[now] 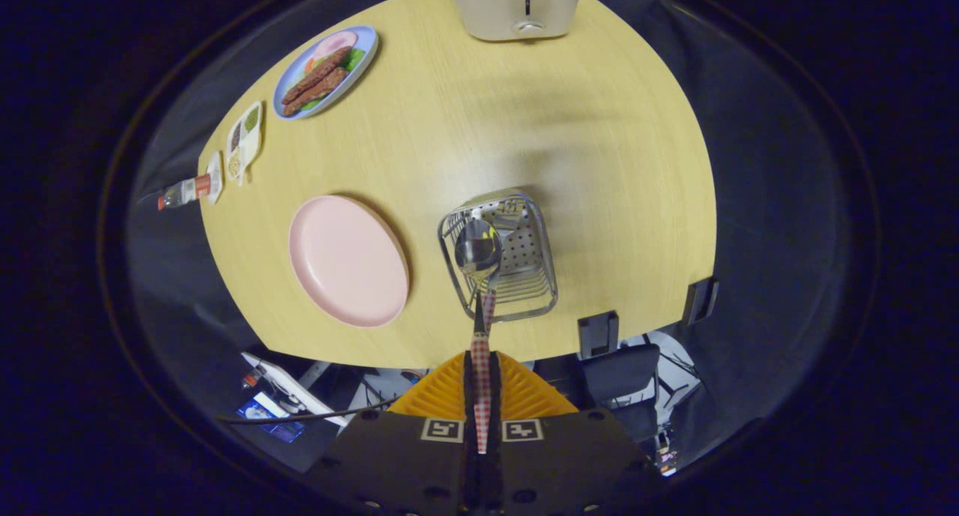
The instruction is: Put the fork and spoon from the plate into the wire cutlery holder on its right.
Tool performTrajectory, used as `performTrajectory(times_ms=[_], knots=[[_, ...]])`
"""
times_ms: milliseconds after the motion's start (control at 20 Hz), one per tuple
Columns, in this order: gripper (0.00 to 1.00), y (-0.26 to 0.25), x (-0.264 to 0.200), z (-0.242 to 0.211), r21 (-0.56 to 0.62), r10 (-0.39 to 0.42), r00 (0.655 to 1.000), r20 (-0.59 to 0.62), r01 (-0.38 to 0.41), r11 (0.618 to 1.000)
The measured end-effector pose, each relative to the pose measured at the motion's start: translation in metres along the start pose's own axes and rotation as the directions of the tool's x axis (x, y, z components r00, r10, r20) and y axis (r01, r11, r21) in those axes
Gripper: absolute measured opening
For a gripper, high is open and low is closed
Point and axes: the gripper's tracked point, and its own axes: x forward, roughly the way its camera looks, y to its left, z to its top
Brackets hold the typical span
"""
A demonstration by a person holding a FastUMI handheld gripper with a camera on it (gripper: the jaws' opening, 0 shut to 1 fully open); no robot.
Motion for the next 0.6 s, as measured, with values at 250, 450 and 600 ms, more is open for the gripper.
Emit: performTrajectory(times_ms=[250, 450, 600], knots=[[0.08, 0.004, 0.001, 0.014, 0.036, 0.016, 1.000, 0.007, -0.016, 0.999], [0.30, 0.009, -0.009, 0.025, 0.003, 0.055, 0.991, 0.123, -0.056, 0.998], [0.54, 0.009, -0.029, 0.040, -0.075, 0.056, 0.953, 0.298, -0.035, 0.997]])
